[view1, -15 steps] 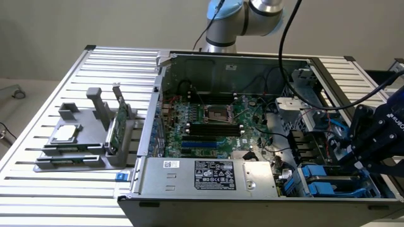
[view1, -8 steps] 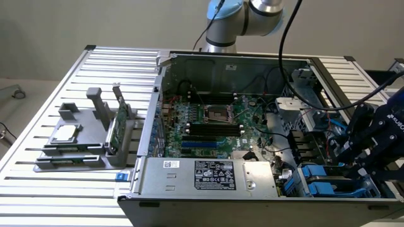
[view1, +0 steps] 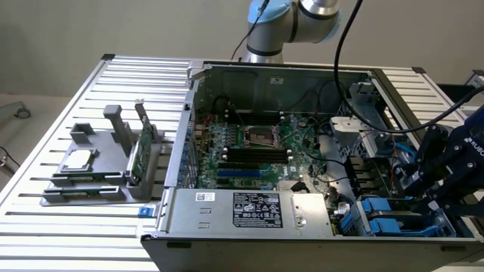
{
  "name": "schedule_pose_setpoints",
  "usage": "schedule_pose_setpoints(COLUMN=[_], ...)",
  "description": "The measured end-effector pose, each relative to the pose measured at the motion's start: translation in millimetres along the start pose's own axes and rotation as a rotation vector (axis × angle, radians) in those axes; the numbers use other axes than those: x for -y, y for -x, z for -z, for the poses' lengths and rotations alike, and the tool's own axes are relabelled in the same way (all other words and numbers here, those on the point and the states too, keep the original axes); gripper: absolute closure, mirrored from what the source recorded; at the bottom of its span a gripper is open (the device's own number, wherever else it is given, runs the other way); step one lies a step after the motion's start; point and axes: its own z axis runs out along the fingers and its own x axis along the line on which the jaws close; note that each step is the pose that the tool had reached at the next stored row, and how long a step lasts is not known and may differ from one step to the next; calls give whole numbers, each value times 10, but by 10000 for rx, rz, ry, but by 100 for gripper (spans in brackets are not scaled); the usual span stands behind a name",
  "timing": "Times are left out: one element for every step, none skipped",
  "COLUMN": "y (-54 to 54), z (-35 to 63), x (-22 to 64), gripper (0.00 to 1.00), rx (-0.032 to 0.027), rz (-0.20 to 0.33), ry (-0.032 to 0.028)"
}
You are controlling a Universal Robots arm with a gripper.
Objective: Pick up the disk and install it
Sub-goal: 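Insert the disk into the insertion slot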
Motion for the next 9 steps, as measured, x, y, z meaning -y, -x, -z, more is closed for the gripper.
schedule_pose_setpoints(y=[1, 2, 3, 4, 5, 6, 8, 9, 11], z=[0, 2, 2, 1, 1, 2, 2, 2, 2], x=[0, 0, 0, 0, 0, 0, 0, 0, -1], gripper=[65, 78, 78, 84, 84, 84, 89, 89, 89], rx=[-1, 3, 1, -1, -1, 0, 1, 0, 1], rz=[1, 0, 0, 0, 0, 0, 0, 0, 0], ry=[-2, -5, -6, -8, -10, -11, -12, -12, -12])
